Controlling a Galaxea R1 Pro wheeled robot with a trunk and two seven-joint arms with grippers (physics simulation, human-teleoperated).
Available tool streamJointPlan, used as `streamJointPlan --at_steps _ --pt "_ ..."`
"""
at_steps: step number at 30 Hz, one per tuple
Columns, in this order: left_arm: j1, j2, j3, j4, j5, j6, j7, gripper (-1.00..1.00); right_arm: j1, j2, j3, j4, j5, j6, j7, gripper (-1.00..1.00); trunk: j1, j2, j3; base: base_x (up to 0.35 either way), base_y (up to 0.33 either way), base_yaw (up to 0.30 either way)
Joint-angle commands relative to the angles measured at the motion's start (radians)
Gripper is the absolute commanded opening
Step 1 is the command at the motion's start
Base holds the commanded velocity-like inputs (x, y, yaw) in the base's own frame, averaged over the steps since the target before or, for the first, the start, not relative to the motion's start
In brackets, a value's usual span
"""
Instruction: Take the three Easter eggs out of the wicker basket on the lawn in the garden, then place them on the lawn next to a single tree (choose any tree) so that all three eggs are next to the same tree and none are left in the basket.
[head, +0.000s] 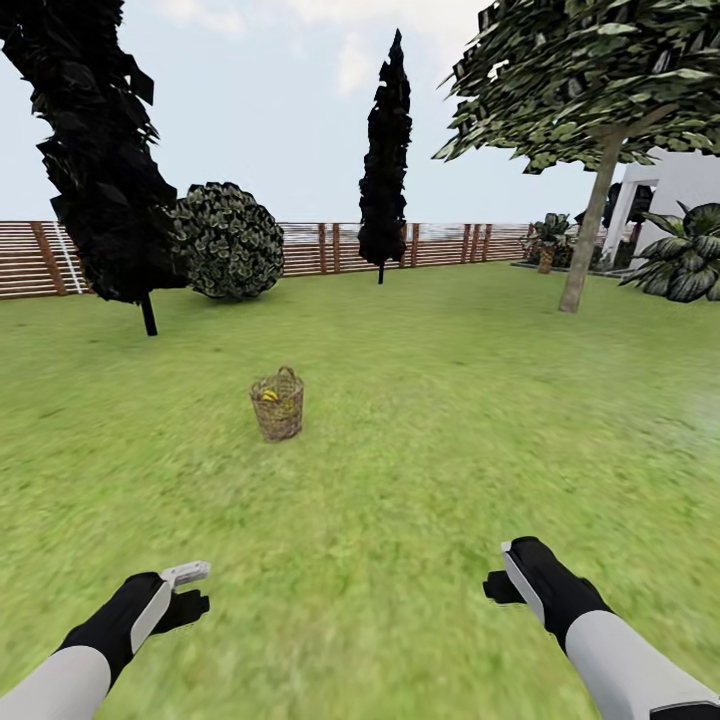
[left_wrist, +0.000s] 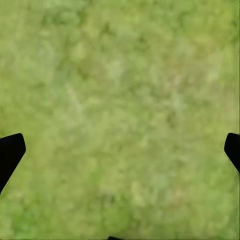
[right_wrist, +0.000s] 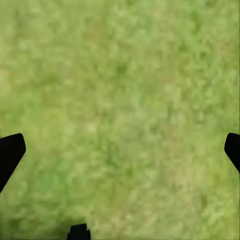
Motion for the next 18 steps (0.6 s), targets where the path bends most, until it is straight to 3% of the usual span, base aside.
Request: streamJointPlan --at_steps 1,7,10,18 --pt "0.0 -0.001 0.001 -0.002 0.011 0.005 0.008 1.0 -0.001 -0.001 0.008 -0.001 -0.011 0.004 -0.008 1.0 0.001 -0.001 -0.001 0.344 0.0 0.0" --pt "0.0 -0.001 0.001 -0.002 0.011 0.005 0.008 1.0 -0.001 0.0 0.008 0.0 -0.014 -0.013 -0.003 1.0 0.001 -0.001 -0.001 0.344 0.0 0.021" --pt "0.0 -0.003 0.0 -0.001 0.011 0.005 0.008 1.0 -0.001 0.015 0.008 0.0 -0.009 -0.028 -0.007 1.0 0.001 -0.001 -0.001 0.344 0.0 0.197" --pt "0.0 -0.014 0.0 -0.001 0.011 0.005 0.008 1.0 -0.001 0.018 0.008 0.0 0.003 -0.032 -0.007 1.0 0.001 -0.001 -0.001 0.344 0.0 0.223"
